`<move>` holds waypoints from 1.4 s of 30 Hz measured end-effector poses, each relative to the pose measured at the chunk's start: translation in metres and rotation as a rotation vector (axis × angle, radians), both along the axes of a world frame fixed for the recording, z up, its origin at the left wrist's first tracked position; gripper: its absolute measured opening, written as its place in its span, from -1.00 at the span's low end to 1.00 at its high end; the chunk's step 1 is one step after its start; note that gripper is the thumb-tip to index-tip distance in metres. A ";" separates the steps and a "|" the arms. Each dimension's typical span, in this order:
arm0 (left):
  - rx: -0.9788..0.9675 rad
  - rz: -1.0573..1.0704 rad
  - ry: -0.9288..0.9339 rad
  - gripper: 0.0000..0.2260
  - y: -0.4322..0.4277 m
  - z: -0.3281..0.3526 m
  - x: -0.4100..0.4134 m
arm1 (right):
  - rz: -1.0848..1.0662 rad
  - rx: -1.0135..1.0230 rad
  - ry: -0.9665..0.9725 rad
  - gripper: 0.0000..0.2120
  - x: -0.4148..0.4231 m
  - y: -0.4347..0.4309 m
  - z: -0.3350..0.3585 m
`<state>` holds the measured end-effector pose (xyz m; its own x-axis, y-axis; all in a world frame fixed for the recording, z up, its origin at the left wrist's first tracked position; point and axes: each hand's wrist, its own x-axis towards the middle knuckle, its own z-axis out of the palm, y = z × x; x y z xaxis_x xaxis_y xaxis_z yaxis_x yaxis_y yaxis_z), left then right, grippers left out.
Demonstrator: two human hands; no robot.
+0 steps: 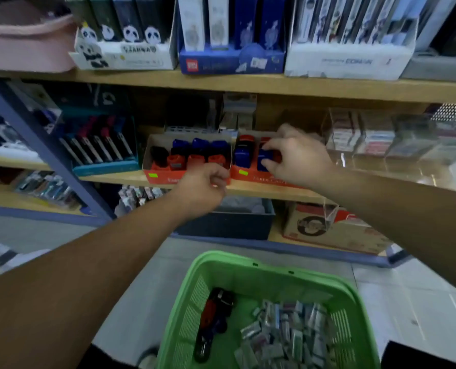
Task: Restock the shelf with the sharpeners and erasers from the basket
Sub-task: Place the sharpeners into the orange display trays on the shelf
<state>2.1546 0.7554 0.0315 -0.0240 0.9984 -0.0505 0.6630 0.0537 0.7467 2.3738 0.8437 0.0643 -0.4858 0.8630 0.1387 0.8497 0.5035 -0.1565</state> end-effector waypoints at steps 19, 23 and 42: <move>-0.619 0.421 -0.155 -0.80 -0.180 -0.225 0.061 | -0.114 -1.056 0.210 -0.58 -0.019 -0.166 -0.267; -0.659 0.561 -0.283 -0.56 -0.200 -0.265 0.071 | -0.143 -1.179 0.381 -0.48 -0.023 -0.173 -0.288; -0.596 0.712 -0.495 -0.48 -0.188 -0.318 0.074 | -0.553 -1.263 0.777 -0.79 -0.051 -0.190 -0.346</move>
<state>2.2285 0.5677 -0.2860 -0.4379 0.5727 -0.6931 -0.0377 0.7585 0.6506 2.3233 0.6537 -0.2820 -0.2407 0.6492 -0.7215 0.3931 -0.6145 -0.6840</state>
